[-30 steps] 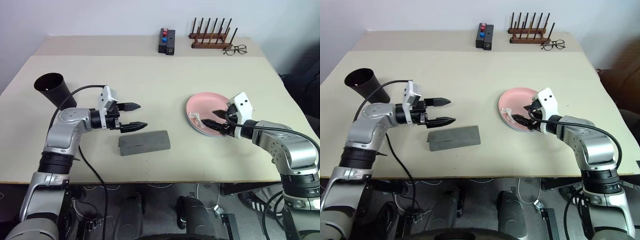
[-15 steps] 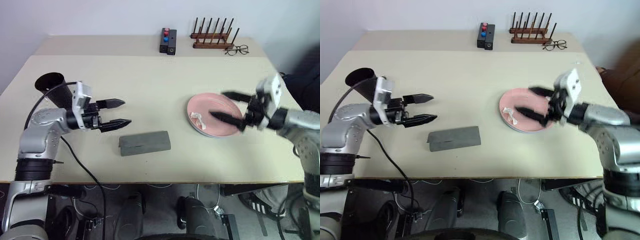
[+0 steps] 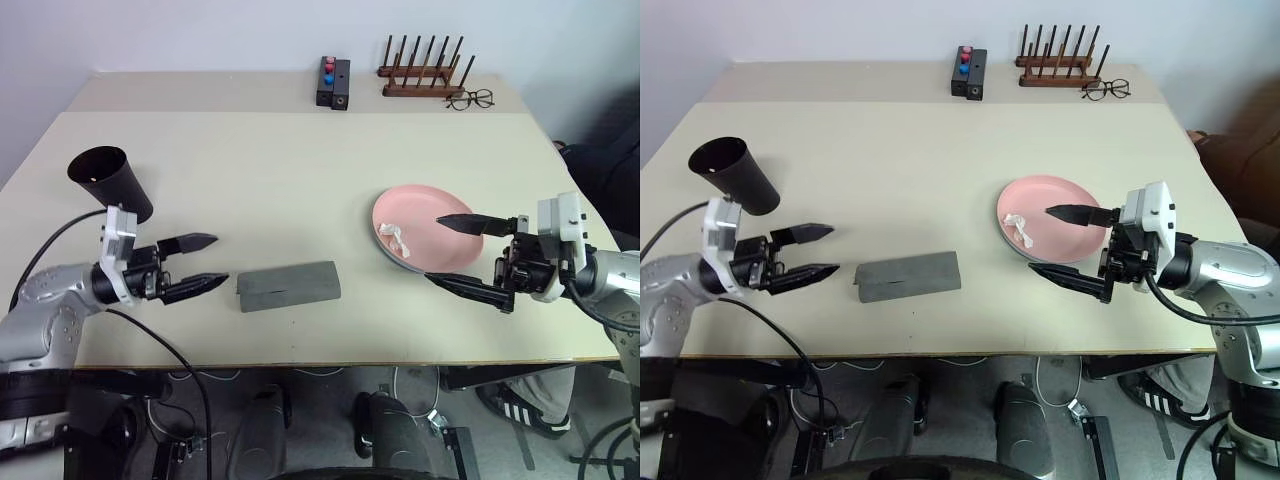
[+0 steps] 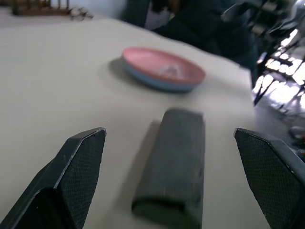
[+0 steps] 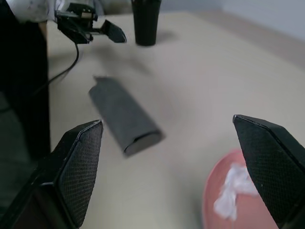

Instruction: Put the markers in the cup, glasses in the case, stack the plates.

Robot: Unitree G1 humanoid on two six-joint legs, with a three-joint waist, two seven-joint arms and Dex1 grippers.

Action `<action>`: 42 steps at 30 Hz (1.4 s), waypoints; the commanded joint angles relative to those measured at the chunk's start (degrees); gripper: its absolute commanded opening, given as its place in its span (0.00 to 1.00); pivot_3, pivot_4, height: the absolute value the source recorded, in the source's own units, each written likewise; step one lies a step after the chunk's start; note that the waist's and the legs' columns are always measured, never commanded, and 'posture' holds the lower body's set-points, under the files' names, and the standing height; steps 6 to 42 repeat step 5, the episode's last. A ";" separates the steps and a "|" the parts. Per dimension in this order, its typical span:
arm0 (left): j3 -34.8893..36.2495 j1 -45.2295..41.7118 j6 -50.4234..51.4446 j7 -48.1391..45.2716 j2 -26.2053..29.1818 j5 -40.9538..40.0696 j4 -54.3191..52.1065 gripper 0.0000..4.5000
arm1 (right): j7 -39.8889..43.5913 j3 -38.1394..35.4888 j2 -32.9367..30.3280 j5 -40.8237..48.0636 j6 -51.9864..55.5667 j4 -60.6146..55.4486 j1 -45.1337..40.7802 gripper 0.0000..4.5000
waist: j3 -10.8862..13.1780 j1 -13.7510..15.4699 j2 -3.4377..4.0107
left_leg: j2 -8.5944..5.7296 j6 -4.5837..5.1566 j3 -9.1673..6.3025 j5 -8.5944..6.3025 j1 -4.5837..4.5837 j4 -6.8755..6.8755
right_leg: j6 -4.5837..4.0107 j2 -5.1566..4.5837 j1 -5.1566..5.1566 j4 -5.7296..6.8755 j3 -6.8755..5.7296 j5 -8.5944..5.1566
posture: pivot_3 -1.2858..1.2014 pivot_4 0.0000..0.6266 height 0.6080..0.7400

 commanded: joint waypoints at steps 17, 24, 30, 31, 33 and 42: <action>3.60 2.42 -0.93 0.28 -0.13 -3.58 -4.46 1.00 | 1.03 2.06 -0.53 -1.29 -3.90 1.94 -4.68 0.98 | 0.00 -0.13 0.00 | 0.01 -0.14 0.00 -0.09 0.01 -0.03 | 0.15 0.00 -0.02 -0.01 0.00 -0.10 | 0.52 0.24 1.00; 3.60 2.42 -0.93 0.28 -0.13 -3.58 -4.46 1.00 | 1.03 2.06 -0.53 -1.29 -3.90 1.94 -4.68 0.98 | 0.00 -0.13 0.00 | 0.01 -0.14 0.00 -0.09 0.01 -0.03 | 0.15 0.00 -0.02 -0.01 0.00 -0.10 | 0.52 0.24 1.00; 3.60 2.42 -0.93 0.28 -0.13 -3.58 -4.46 1.00 | 1.03 2.06 -0.53 -1.29 -3.90 1.94 -4.68 0.98 | 0.00 -0.13 0.00 | 0.01 -0.14 0.00 -0.09 0.01 -0.03 | 0.15 0.00 -0.02 -0.01 0.00 -0.10 | 0.52 0.24 1.00; 3.60 2.42 -0.93 0.28 -0.13 -3.58 -4.46 1.00 | 1.03 2.06 -0.53 -1.29 -3.90 1.94 -4.68 0.98 | 0.00 -0.13 0.00 | 0.01 -0.14 0.00 -0.09 0.01 -0.03 | 0.15 0.00 -0.02 -0.01 0.00 -0.10 | 0.52 0.24 1.00; 3.60 2.42 -0.93 0.28 -0.13 -3.58 -4.46 1.00 | 1.03 2.06 -0.53 -1.29 -3.90 1.94 -4.68 0.98 | 0.00 -0.13 0.00 | 0.01 -0.14 0.00 -0.09 0.01 -0.03 | 0.15 0.00 -0.02 -0.01 0.00 -0.10 | 0.52 0.24 1.00; 3.60 2.42 -0.93 0.28 -0.13 -3.58 -4.46 1.00 | 1.03 2.06 -0.53 -1.29 -3.90 1.94 -4.68 0.98 | 0.00 -0.13 0.00 | 0.01 -0.14 0.00 -0.09 0.01 -0.03 | 0.15 0.00 -0.02 -0.01 0.00 -0.10 | 0.52 0.24 1.00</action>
